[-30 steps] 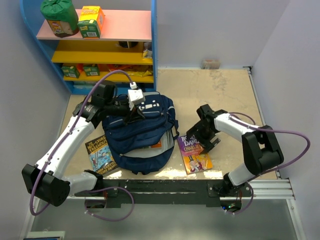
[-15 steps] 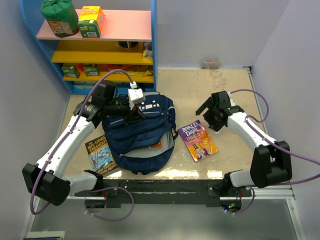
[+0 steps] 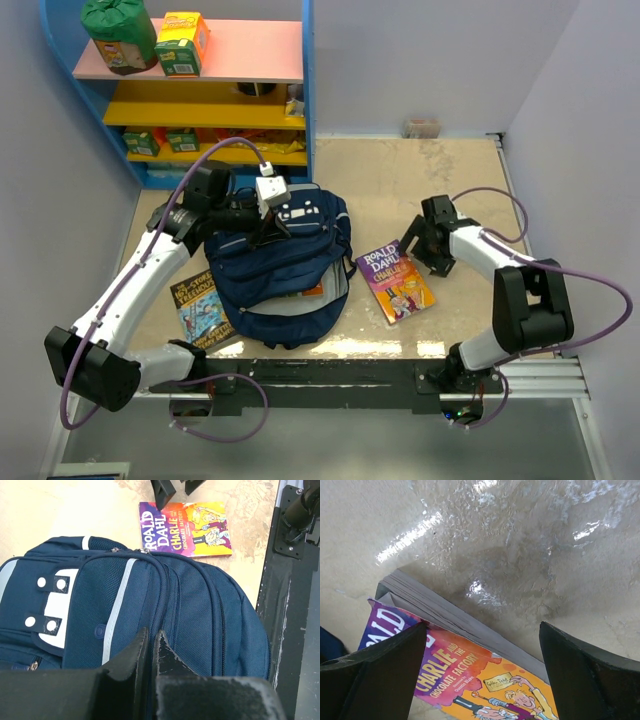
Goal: Pack the student bag
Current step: Pick up the book from the center of the board.
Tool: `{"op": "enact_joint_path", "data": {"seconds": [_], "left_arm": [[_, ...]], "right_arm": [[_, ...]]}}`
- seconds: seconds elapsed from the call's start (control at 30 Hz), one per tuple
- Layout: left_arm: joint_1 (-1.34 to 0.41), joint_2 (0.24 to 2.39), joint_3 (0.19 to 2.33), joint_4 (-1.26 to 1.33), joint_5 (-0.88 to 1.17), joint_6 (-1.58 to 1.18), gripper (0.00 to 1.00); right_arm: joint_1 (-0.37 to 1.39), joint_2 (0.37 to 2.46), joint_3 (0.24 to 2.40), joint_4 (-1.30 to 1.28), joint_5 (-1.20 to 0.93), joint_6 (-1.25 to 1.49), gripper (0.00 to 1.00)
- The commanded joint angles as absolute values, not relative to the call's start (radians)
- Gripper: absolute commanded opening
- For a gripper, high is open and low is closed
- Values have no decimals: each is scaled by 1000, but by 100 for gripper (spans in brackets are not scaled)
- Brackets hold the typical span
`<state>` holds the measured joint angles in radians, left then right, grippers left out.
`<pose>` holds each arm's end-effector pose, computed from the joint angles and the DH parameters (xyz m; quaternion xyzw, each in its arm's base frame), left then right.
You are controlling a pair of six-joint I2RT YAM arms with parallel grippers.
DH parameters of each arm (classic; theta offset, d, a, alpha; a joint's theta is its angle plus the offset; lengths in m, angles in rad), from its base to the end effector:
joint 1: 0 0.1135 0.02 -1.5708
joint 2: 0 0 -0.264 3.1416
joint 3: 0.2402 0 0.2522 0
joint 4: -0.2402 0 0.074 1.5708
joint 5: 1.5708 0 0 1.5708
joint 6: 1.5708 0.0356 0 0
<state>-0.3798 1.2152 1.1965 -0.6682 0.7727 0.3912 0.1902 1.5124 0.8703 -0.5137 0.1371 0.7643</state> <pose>0.2240 -0.1162 0.3533 0.4642 0.7152 -0.3383 0.3981 0.2766 0.0483 0.1784 0.2899 0.9323 0.0349 0.2134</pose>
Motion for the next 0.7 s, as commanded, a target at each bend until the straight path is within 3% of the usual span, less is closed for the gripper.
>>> {"op": "enact_joint_path", "data": {"seconds": [0.0,0.37,0.67], "left_arm": [[-357,1212,1241,-563,736,380,0],[-357,1241,1252,-545,739,361,0],[-357,1253,1247,-534,744,353,0]], "right_arm": [[190,1476,816,-411,92,764,96],[195,1379,620,-308,2,873,88],[218,1201,557,-379,2,900,84]]}}
